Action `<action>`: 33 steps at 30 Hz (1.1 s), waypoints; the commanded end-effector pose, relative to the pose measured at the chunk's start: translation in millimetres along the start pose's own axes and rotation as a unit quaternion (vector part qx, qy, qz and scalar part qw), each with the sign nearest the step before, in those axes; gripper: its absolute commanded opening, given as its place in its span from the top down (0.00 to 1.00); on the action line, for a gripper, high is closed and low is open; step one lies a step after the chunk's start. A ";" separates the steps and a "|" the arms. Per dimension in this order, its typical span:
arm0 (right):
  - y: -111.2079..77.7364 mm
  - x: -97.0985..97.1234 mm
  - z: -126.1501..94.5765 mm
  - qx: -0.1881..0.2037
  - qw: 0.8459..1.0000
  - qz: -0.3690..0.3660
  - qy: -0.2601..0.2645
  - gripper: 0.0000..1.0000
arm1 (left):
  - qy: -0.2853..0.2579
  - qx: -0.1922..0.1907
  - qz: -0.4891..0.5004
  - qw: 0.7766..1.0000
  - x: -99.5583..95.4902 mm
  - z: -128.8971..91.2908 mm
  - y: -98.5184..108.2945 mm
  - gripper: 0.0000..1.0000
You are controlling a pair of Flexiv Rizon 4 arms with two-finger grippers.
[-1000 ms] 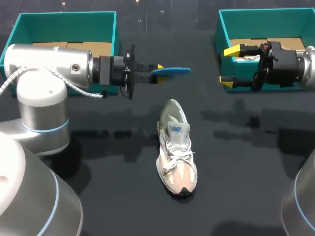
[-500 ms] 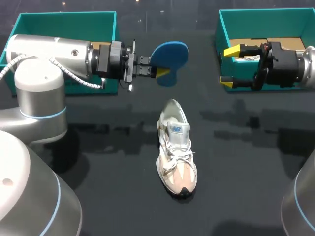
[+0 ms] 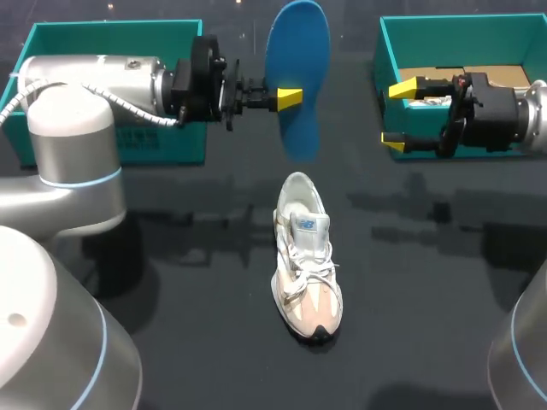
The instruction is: Take the shoe out of the shoebox, open the shoe tongue, remove and reinsert the insole, then place the shoe into the shoebox
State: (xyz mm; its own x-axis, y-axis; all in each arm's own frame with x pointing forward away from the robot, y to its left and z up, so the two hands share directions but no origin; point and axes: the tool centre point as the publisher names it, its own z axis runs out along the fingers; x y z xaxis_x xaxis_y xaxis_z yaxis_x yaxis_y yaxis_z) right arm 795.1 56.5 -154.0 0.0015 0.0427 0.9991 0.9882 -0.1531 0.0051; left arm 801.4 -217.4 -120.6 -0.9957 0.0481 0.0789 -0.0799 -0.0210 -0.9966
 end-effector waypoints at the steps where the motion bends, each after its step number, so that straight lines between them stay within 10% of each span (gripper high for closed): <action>1: -0.8 -0.1 0.3 -0.001 1.000 0.000 -0.001 0.00 | -0.036 0.004 -0.119 0.992 4.2 3.7 -4.0 1.00; 13: -0.8 -0.1 0.3 -0.001 1.000 0.000 -0.001 0.00 | -0.039 0.008 -0.186 0.982 2.8 4.1 2.4 1.00; 33: -0.8 -0.1 0.3 -0.001 1.000 0.000 -0.001 0.00 | -0.072 0.055 -0.604 0.792 -21.4 19.3 0.7 1.00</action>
State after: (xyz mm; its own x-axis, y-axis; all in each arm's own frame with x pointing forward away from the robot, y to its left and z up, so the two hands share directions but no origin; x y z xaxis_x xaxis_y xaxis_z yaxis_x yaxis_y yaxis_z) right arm 795.0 56.4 -154.0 0.0015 0.0428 0.9991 0.9882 -0.1532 0.0051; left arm 819.0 -229.7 -120.2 -0.5304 -0.0183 0.8475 -0.8412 -0.1130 -0.5289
